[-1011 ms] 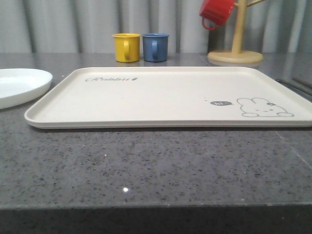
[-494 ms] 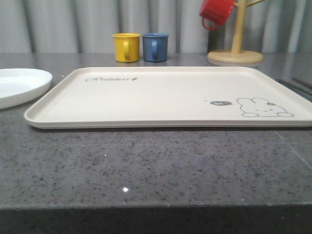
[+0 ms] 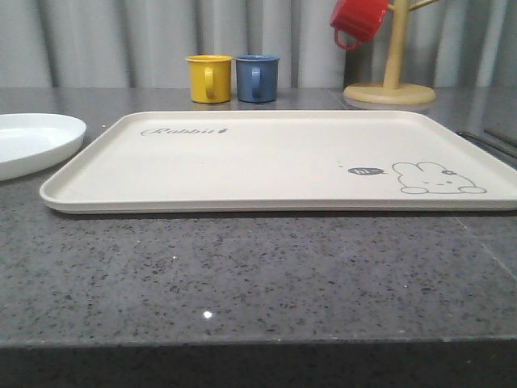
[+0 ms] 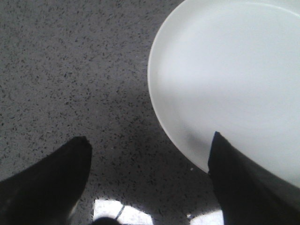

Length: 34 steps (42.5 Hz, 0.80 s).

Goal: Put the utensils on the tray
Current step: 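Lower the left gripper to the white plate rim and grasp it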

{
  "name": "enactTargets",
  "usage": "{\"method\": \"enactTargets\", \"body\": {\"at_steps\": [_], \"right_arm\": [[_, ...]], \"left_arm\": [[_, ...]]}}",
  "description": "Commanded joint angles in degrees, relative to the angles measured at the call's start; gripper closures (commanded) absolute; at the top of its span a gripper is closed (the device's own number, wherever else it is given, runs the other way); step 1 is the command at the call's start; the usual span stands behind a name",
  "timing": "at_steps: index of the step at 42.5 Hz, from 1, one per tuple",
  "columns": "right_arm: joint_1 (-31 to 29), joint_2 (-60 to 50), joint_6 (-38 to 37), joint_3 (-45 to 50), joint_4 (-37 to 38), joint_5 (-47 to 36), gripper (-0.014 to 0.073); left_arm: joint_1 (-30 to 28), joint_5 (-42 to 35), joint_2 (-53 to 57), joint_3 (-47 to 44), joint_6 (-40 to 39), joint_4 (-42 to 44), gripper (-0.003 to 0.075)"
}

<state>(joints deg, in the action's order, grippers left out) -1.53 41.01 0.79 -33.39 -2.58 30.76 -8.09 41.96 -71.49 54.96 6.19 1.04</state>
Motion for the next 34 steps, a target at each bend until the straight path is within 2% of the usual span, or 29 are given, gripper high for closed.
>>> {"method": "enactTargets", "body": {"at_steps": [1,4,9,25,29,34], "right_arm": [[-0.3,0.2,0.2,-1.6,0.6,-3.9,0.0085],[-0.3,0.2,0.2,-1.6,0.6,-3.9,0.0085],[-0.3,0.2,0.2,-1.6,0.6,-3.9,0.0085],[-0.3,0.2,0.2,-1.6,0.6,-3.9,0.0085],[-0.3,0.2,0.2,-1.6,0.6,-3.9,0.0085],[-0.3,0.2,0.2,-1.6,0.6,-3.9,0.0085]], "left_arm": [[-3.0,-2.0,-1.8,3.3,6.7,-8.8,0.0206],[-4.8,-2.2,-3.8,4.2,12.4,-16.3,0.0206],[-6.6,-2.5,-7.6,5.3,17.7,-23.8,0.0206],[-6.4,-4.0,-15.7,8.0,18.9,-27.8,0.0212],[-6.4,-4.0,-16.4,8.0,18.9,-27.8,0.0283],[-6.4,-3.3,-16.5,8.0,18.9,-27.8,0.0456]]}}
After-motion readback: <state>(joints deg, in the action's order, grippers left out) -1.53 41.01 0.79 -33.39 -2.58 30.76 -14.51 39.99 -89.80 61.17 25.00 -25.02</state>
